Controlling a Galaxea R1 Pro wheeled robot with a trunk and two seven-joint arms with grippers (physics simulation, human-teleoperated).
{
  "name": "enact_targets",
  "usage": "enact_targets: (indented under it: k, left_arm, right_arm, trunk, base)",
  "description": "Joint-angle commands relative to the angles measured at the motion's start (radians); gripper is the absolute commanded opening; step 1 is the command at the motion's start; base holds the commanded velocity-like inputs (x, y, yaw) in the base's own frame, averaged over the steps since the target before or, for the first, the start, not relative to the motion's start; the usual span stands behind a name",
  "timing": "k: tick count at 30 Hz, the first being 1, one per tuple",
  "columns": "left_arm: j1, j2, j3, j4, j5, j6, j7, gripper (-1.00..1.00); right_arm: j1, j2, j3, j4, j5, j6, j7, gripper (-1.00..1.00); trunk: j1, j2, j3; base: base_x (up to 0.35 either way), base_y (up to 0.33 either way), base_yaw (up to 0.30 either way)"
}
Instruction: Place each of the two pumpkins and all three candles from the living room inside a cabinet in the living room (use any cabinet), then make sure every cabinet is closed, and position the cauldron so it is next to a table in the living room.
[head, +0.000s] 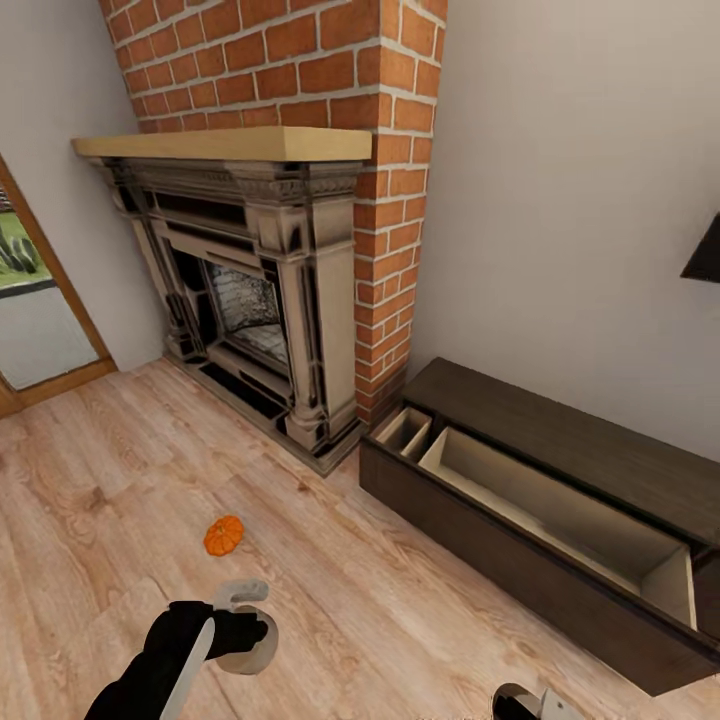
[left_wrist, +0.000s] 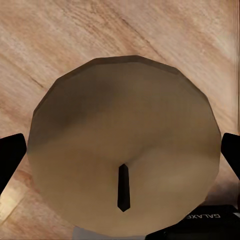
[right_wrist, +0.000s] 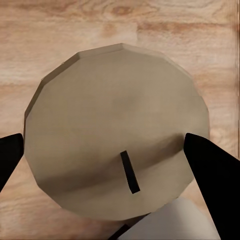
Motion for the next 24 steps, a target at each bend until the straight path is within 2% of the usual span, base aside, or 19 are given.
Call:
enact_targets:
  k: [1, 24]
  left_arm:
    - [0.000, 0.000, 0.000, 0.000, 0.000, 0.000, 0.000, -1.00]
    - [0.000, 0.000, 0.000, 0.000, 0.002, 0.000, -0.003, -1.00]
  right_arm:
    - [0.000, 0.000, 0.000, 0.000, 0.000, 0.000, 0.000, -1.00]
    - [0.000, -0.003, 0.000, 0.000, -0.001, 0.003, 0.000, -1.00]
  trunk:
    - [-0.004, 0.007, 0.003]
    - [-0.092, 0.168, 0.075]
  base:
    - [0.000, 0.000, -0.270]
    - [0.000, 0.000, -0.279]
